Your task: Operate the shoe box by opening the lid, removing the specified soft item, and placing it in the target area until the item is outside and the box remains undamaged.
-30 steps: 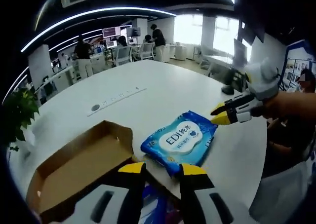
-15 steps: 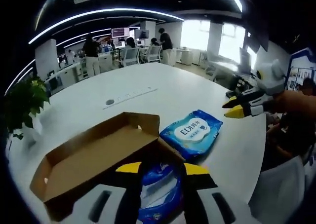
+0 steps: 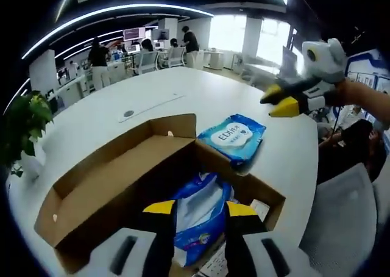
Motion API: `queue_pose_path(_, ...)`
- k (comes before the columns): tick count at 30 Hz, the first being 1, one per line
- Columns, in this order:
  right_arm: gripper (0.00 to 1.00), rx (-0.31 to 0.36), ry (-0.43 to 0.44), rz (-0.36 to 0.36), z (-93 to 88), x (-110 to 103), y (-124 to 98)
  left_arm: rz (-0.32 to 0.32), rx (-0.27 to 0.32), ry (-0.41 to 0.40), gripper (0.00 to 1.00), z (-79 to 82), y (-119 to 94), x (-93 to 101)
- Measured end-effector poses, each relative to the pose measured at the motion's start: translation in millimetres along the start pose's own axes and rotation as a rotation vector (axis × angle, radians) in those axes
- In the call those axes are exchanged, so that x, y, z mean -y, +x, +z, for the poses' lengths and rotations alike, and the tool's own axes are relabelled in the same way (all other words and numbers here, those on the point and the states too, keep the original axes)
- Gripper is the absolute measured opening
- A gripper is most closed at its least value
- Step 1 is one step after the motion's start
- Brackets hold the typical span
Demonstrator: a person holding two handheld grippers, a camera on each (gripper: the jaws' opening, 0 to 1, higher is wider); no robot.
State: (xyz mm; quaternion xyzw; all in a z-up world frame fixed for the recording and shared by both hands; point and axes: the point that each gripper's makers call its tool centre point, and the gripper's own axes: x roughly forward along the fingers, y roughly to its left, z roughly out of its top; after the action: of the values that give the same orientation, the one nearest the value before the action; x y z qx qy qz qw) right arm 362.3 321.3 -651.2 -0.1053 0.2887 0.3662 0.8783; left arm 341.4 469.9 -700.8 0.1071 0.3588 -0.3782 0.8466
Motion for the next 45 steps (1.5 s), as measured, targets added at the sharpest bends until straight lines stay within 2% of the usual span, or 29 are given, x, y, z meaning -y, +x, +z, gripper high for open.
queue_pose_path(4, 0.23, -0.005, -0.042, 0.048, 9.1, -17.6, 12.8, -0.067, -0.026, 0.032, 0.3, -6.3, 0.3, 3.7)
queue_pose_path(11, 0.21, -0.023, -0.1, 0.104, 14.8, -38.3, 35.3, -0.122, -0.057, 0.123, 0.27, -13.0, 2.6, 6.1)
queue_pose_path(15, 0.18, -0.038, -0.13, 0.128, 15.3, -48.1, 51.0, -0.144, -0.075, 0.108, 0.25, -17.2, 8.4, 3.5)
queue_pose_path(19, 0.16, -0.056, -0.182, 0.138, 16.0, -56.6, 67.1, -0.165, -0.097, 0.107, 0.19, -22.7, 13.2, 2.8)
queue_pose_path(25, 0.15, -0.097, -0.232, 0.184, 12.1, -75.3, 86.8, -0.219, -0.132, 0.07, 0.19, -30.2, 18.0, 6.9)
queue_pose_path(32, 0.12, -0.141, -0.267, 0.202, 5.6, -83.6, 105.6, -0.235, -0.15, 0.097, 0.17, -33.7, 20.9, 5.2)
queue_pose_path(35, 0.09, -0.15, -0.276, 0.196, 6.3, -81.9, 113.6, -0.244, -0.173, 0.139, 0.09, -36.7, 20.7, 4.9)
queue_pose_path(40, 0.06, -0.167, -0.26, 0.214, 5.9, -86.6, 125.3, -0.248, -0.179, 0.151, 0.0, -37.2, 20.9, 3.7)
queue_pose_path(45, 0.03, -0.196, -0.261, 0.235, 0.1, -94.6, 135.5, -0.255, -0.178, 0.174, 0.0, -37.4, 20.0, 4.1)
